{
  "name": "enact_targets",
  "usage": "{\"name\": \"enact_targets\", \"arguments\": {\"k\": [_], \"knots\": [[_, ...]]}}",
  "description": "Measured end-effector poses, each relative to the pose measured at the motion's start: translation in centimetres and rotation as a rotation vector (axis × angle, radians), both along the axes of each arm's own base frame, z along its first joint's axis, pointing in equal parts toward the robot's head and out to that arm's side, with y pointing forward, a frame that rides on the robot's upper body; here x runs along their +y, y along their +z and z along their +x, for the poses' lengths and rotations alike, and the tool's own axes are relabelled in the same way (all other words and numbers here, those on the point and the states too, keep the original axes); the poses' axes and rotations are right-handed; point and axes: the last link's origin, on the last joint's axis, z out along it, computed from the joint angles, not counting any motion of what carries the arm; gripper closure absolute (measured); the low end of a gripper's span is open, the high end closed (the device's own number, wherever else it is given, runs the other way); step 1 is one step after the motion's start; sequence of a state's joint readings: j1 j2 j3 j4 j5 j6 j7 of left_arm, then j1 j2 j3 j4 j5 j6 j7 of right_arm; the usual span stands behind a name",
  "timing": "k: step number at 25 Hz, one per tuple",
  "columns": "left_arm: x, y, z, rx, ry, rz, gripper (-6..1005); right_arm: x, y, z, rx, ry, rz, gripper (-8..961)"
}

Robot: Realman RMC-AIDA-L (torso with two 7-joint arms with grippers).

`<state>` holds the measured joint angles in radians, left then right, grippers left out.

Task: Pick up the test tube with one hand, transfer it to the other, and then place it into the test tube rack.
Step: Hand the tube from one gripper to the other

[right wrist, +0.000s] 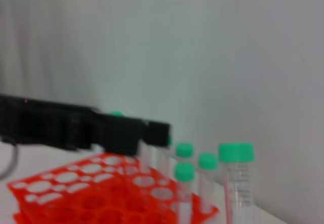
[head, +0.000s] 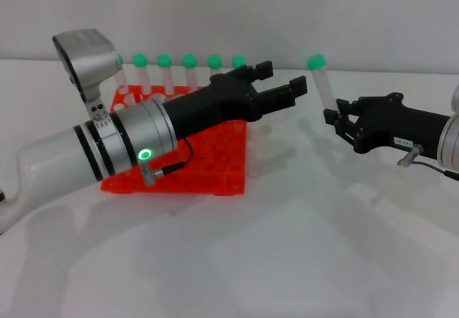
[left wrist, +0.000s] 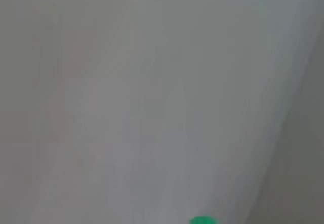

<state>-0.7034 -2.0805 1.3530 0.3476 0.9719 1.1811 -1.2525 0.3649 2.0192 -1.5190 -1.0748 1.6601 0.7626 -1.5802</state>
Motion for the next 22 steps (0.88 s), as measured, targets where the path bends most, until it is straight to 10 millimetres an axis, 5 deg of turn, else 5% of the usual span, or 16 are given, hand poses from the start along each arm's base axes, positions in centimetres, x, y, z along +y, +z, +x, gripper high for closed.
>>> {"name": "enact_targets", "arguments": {"k": [22], "knots": [[0.1, -0.4, 0.5, 0.016, -0.013, -0.028, 124, -1.2, -1.1, -4.3, 0.073, 0.178, -0.072, 759]]}}
